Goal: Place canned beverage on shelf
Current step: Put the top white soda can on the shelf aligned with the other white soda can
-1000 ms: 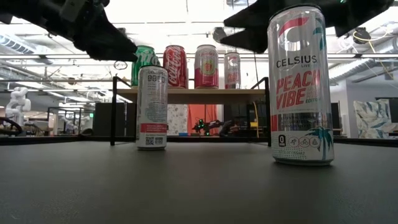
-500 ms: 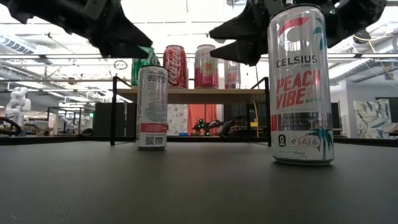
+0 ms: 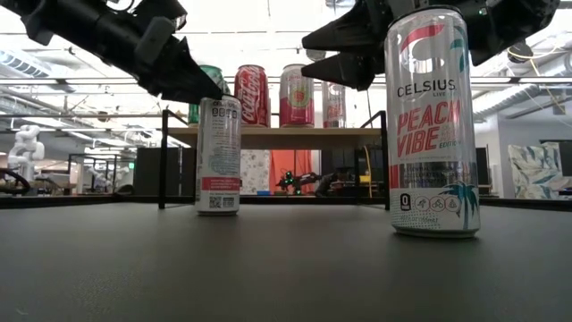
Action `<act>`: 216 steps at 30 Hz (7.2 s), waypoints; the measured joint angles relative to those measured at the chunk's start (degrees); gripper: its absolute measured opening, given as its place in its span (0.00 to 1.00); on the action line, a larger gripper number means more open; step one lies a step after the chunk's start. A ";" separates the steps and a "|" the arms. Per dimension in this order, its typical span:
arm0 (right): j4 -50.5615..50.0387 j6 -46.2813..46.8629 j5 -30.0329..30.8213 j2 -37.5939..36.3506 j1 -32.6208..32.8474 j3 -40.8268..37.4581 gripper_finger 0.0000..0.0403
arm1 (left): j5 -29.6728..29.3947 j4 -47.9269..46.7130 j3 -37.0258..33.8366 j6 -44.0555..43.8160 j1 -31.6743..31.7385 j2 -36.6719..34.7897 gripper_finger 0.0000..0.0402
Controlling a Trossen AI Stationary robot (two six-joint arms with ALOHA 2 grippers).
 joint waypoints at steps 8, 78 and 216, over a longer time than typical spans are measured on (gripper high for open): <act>-0.37 -0.19 -0.01 -0.02 0.07 0.00 0.83 | 1.62 5.30 0.00 -3.04 3.17 4.40 0.97; -1.90 3.22 1.72 -0.02 0.31 -0.04 0.83 | 0.51 12.53 -0.13 -10.47 0.77 7.98 0.61; -10.22 -10.49 23.40 -4.79 7.23 7.74 0.57 | 2.81 34.74 9.88 13.46 -6.91 7.85 0.83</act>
